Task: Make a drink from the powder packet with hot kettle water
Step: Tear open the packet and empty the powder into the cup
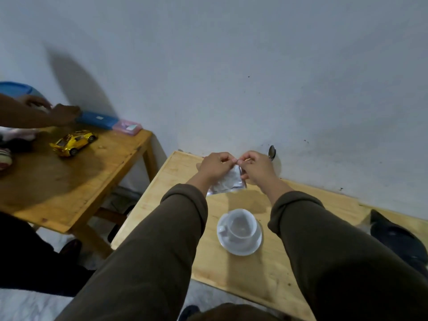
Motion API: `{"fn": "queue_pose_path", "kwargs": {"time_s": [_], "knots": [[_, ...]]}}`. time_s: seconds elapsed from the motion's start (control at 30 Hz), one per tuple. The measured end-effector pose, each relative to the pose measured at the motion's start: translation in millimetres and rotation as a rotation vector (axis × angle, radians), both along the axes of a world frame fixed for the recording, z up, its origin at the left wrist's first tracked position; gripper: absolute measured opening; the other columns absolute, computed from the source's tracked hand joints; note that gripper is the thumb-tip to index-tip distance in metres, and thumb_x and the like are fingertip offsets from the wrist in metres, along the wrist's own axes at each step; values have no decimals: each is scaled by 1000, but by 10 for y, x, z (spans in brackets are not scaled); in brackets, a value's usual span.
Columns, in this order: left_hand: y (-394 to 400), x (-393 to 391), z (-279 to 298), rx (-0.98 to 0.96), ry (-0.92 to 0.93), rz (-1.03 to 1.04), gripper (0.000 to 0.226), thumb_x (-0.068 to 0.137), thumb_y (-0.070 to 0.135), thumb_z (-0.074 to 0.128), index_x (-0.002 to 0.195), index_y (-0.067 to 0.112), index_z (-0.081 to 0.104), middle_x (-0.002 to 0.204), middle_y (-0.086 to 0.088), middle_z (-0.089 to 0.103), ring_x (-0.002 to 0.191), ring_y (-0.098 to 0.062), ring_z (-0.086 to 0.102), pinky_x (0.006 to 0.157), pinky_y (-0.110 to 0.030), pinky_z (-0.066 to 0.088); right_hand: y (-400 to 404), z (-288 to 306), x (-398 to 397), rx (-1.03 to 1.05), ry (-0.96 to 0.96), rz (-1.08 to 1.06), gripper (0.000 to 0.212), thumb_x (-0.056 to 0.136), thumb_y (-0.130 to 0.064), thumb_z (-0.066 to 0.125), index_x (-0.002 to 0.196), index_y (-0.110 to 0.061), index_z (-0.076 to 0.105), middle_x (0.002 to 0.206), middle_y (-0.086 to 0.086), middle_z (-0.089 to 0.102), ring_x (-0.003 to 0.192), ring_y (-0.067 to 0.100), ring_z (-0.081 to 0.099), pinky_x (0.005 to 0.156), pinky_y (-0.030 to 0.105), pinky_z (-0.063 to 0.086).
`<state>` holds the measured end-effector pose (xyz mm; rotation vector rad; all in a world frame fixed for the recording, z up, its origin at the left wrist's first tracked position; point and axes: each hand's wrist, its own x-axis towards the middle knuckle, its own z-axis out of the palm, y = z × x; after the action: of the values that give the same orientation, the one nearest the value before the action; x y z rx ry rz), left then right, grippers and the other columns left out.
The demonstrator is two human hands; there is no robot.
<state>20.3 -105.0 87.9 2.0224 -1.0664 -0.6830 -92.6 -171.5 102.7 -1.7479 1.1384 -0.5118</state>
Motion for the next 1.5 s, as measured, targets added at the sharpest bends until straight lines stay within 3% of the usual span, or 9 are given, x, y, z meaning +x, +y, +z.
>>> {"fn": "queue_pose_path", "kwargs": {"time_s": [0.27, 0.43, 0.73, 0.93, 1.03, 1.17, 1.3, 1.4, 1.5], "knots": [[-156, -86, 31, -30, 172, -9, 27, 91, 32, 53, 67, 28, 65, 76, 4, 62, 82, -16, 56, 84, -33, 47, -175, 45, -90, -58, -47, 10, 21, 82, -2, 65, 69, -18, 60, 67, -7, 58, 72, 13, 53, 70, 24, 44], [-245, -177, 64, -69, 350, 66, 30, 92, 18, 55, 63, 26, 62, 65, 6, 56, 62, -7, 50, 61, -19, 42, -247, 39, -66, -176, 5, 3, 6, 82, -4, 64, 82, -8, 68, 82, 4, 60, 78, 17, 53, 74, 26, 44], [-307, -179, 101, -90, 501, 240, 33, 91, 15, 52, 60, 21, 61, 37, 9, 55, 45, -8, 51, 45, -14, 41, -250, 37, -98, -296, 66, 124, 9, 83, -7, 66, 90, -2, 69, 92, 2, 51, 82, 15, 51, 81, 26, 43], [-338, -212, 77, -90, 529, 302, 32, 92, 19, 50, 63, 21, 63, 49, 2, 61, 47, -15, 53, 47, -17, 45, -219, 56, -227, -218, 55, 164, 10, 85, -3, 63, 94, -1, 68, 94, 3, 52, 68, 3, 48, 74, 19, 39], [-360, -218, 31, -114, 528, 332, 29, 90, 16, 49, 65, 22, 64, 67, 3, 64, 68, -15, 59, 71, -22, 50, -199, 86, -316, -192, 85, 187, 7, 86, -4, 63, 90, -8, 68, 94, 2, 55, 80, 13, 52, 78, 23, 41], [-361, -214, 24, -139, 585, 369, 22, 88, 12, 48, 74, 15, 64, 61, -2, 61, 62, -18, 59, 50, -13, 49, -142, 100, -419, -172, 74, 226, 10, 85, -4, 63, 81, -12, 63, 89, 5, 57, 79, 15, 51, 71, 22, 41], [-358, -238, -21, -133, 616, 415, 25, 88, 18, 51, 68, 19, 65, 65, -4, 66, 71, -24, 65, 77, -28, 57, -108, 145, -487, -197, 120, 261, 4, 85, -5, 64, 85, -7, 67, 91, 6, 56, 79, 14, 51, 74, 21, 42], [-321, -265, -64, -156, 648, 419, 22, 90, 14, 47, 77, 15, 65, 58, -7, 64, 60, -23, 63, 67, -25, 56, -54, 184, -548, -184, 141, 281, 10, 85, -3, 62, 81, -11, 62, 82, 2, 54, 69, 7, 48, 68, 21, 39], [-296, -296, -167, -171, 674, 426, 25, 90, 17, 48, 72, 18, 65, 53, -4, 65, 58, -24, 63, 83, -35, 58, 25, 166, -594, -125, 164, 291, 8, 87, -4, 61, 83, -11, 61, 82, 2, 56, 76, 12, 50, 65, 18, 41]]}}
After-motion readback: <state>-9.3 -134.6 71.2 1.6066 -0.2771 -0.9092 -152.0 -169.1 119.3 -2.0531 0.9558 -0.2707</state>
